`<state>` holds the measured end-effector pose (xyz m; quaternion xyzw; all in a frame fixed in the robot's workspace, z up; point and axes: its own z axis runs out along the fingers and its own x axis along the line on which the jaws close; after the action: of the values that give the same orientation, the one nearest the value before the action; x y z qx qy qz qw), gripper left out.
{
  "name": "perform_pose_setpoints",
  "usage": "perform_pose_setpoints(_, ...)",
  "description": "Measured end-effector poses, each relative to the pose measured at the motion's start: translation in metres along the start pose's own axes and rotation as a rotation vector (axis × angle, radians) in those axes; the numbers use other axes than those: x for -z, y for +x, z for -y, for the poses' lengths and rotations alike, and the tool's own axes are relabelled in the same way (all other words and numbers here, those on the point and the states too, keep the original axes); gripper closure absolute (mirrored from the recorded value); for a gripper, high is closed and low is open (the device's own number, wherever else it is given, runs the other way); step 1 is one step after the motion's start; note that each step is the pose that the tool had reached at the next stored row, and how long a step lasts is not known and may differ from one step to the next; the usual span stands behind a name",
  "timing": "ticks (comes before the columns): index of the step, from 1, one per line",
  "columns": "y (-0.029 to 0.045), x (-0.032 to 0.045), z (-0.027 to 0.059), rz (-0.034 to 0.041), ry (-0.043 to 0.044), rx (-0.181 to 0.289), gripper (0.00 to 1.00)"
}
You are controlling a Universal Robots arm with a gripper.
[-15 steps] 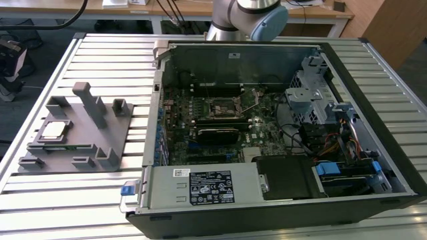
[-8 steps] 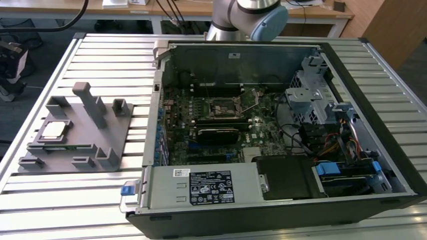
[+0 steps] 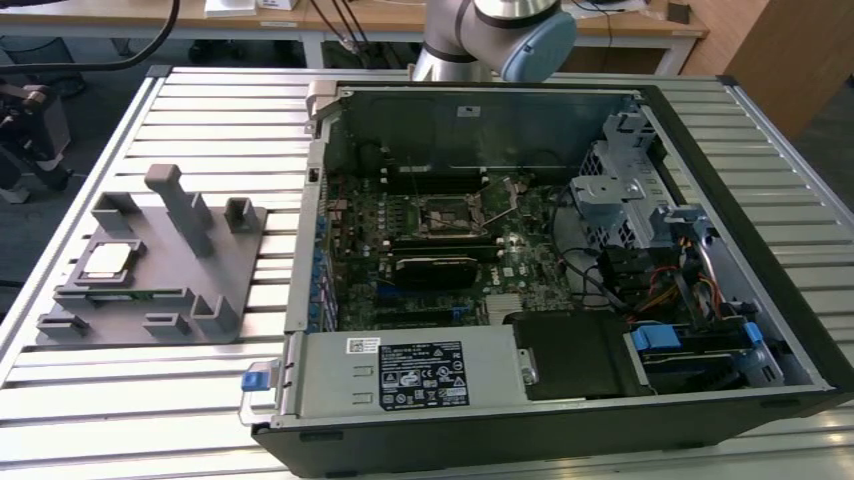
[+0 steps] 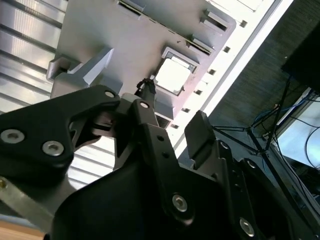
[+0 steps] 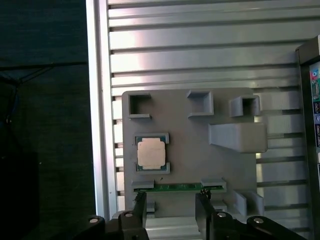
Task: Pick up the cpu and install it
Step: 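Pick up the cpu and move it towards the insertion slot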
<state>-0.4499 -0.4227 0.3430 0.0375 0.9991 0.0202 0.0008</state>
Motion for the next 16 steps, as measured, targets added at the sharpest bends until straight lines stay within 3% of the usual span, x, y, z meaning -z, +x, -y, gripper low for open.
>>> perform_pose_setpoints(1, 0.0000, -0.0009, 0.0003, -0.0003, -0.0009, 0.000, 0.47)
perform_pose_setpoints(2, 0.0000, -0.0013, 0.0007, -0.0015, -0.0076, 0.000, 0.47)
perform_pose_setpoints(3, 0.0000, -0.0020, 0.0010, -0.0023, -0.0165, 0.000, 0.41)
perform_pose_setpoints(6, -0.0001, -0.0034, 0.0022, -0.0053, -0.0474, 0.000, 0.41)
perform_pose_setpoints(8, -0.0002, -0.0040, 0.0027, -0.0061, -0.0591, 0.000, 0.41)
perform_pose_setpoints(16, -0.0003, -0.0057, 0.0036, -0.0066, -0.0602, 0.001, 0.41)
